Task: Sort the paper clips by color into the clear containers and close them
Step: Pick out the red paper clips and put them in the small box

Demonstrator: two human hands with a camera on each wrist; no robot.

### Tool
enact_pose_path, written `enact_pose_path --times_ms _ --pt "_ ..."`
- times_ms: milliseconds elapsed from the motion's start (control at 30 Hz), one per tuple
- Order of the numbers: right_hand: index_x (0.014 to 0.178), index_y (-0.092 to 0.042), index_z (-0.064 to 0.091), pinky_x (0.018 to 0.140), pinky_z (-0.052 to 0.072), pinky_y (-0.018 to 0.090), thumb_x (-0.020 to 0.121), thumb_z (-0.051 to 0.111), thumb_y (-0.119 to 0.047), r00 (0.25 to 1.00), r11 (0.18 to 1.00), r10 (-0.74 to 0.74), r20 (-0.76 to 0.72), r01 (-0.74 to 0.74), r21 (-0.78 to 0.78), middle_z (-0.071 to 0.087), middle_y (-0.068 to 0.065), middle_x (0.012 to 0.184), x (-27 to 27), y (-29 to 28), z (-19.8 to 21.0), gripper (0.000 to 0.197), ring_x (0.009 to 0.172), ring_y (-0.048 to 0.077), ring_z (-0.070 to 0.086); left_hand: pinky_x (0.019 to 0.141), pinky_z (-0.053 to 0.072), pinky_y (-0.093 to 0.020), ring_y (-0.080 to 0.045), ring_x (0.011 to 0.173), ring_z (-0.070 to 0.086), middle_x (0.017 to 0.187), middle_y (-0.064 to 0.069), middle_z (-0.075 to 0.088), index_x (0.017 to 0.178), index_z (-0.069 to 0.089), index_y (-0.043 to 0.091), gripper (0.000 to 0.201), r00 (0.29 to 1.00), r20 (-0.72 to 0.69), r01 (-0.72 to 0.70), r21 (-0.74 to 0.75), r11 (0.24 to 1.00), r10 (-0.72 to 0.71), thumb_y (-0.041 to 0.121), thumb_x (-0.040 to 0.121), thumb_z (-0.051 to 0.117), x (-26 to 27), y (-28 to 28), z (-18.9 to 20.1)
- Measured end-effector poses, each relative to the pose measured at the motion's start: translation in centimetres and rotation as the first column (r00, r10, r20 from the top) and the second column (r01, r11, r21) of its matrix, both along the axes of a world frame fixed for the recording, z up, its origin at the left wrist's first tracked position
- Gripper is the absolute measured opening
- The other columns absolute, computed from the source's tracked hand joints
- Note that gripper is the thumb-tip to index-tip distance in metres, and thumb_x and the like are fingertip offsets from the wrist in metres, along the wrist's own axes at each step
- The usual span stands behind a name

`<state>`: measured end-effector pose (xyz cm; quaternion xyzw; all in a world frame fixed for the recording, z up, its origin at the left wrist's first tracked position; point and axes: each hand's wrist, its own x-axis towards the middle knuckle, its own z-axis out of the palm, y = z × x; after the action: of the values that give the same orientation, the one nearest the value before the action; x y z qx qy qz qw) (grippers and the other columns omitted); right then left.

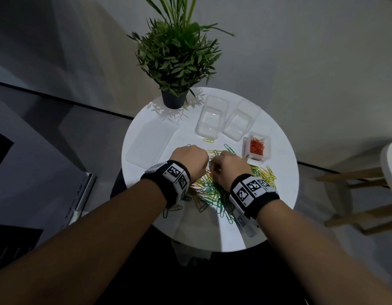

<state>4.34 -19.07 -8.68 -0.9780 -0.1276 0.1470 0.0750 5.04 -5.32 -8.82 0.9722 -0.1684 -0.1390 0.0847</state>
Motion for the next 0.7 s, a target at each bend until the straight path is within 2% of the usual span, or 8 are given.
enact_pose_path --times_ms 133,200,267,367,433,500,600,700 --pt "0.091 -0.02 0.065 0.082 0.049 0.037 0.086 0.054 -0.018 1.0 0.999 0.02 -0.007 -0.02 -0.029 0.059 0.004 0.103 0.3 0.1 -0.6 0.012 0.096 0.03 0.06 0.068 0.039 -0.03 -0.03 0.099 0.06 0.101 -0.006 0.066 0.091 0.062 0.019 0.016 1.0 -0.015 0.005 -0.026 1.0 -0.006 0.019 0.09 0.046 0.3 0.0 -0.4" --pt "0.094 -0.02 0.064 0.081 0.048 0.036 0.086 0.055 -0.02 1.0 1.0 0.02 0.007 -0.02 -0.01 0.058 0.004 0.102 0.3 0.0 -0.7 0.012 0.097 0.029 0.059 0.066 0.037 -0.028 -0.027 0.095 0.059 0.095 -0.002 0.065 0.081 0.056 0.025 0.012 0.999 -0.038 -0.023 -0.109 0.994 0.019 0.021 0.089 0.047 0.2 0.4 -0.3" --pt "0.097 -0.02 0.065 0.08 0.046 0.035 0.087 0.056 -0.024 0.999 0.999 0.031 0.023 -0.031 -0.015 0.057 0.003 0.103 0.2 -0.1 -0.7 0.014 0.098 0.028 0.058 0.064 0.039 -0.027 -0.021 0.087 0.059 0.083 0.004 0.063 0.074 0.056 0.023 0.012 0.993 -0.085 -0.103 -0.25 0.963 0.084 0.023 0.085 0.052 0.1 1.1 -0.1" --pt "0.098 -0.022 0.067 0.082 0.043 0.035 0.089 0.056 -0.029 0.996 0.994 0.072 0.045 -0.068 -0.084 0.058 0.001 0.105 0.4 0.3 -0.3 0.015 0.102 0.026 0.057 0.067 0.053 -0.028 -0.014 0.074 0.065 0.068 0.006 0.068 0.069 0.07 0.019 0.01 0.949 -0.254 -0.293 -0.495 0.818 0.187 0.02 0.077 0.064 0.1 2.2 0.0" --pt "0.097 -0.024 0.067 0.084 0.043 0.036 0.089 0.056 -0.028 0.996 0.987 0.087 0.026 -0.082 -0.14 0.058 0.001 0.106 0.6 0.8 0.1 0.015 0.104 0.026 0.057 0.07 0.054 -0.025 -0.011 0.072 0.067 0.07 0.006 0.072 0.068 0.073 0.02 0.011 0.901 -0.359 -0.421 -0.582 0.696 0.244 0.014 0.076 0.069 0.1 2.7 0.1" --pt "0.099 -0.023 0.067 0.085 0.043 0.037 0.089 0.056 -0.027 0.997 0.981 0.068 -0.033 -0.073 -0.181 0.059 0.003 0.108 0.9 1.3 0.3 0.016 0.105 0.027 0.057 0.067 0.052 -0.021 -0.012 0.068 0.064 0.074 0.004 0.073 0.07 0.073 0.016 0.013 0.845 -0.465 -0.525 -0.632 0.57 0.263 0.008 0.079 0.07 0.0 3.1 0.3" --pt "0.1 -0.022 0.066 0.086 0.045 0.038 0.085 0.059 -0.027 0.992 0.978 0.014 -0.126 -0.04 -0.206 0.059 0.004 0.111 1.2 2.1 0.4 0.018 0.104 0.028 0.059 0.055 0.045 -0.022 -0.013 0.057 0.054 0.076 -0.008 0.071 0.082 0.069 0.0 0.007 0.76 -0.62 -0.635 -0.646 0.424 0.196 0.004 0.086 0.065 -0.2 4.0 0.7" --pt "0.099 -0.02 0.063 0.088 0.044 0.041 0.084 0.057 -0.026 0.989 0.97 0.041 -0.14 -0.073 -0.23 0.058 0.005 0.11 1.1 2.4 0.1 0.017 0.103 0.03 0.058 0.044 0.045 -0.015 -0.013 0.059 0.058 0.081 -0.014 0.069 0.084 0.062 0.002 0.008 0.68 -0.722 -0.718 -0.62 0.316 0.128 0.003 0.091 0.059 -0.8 4.8 0.9"
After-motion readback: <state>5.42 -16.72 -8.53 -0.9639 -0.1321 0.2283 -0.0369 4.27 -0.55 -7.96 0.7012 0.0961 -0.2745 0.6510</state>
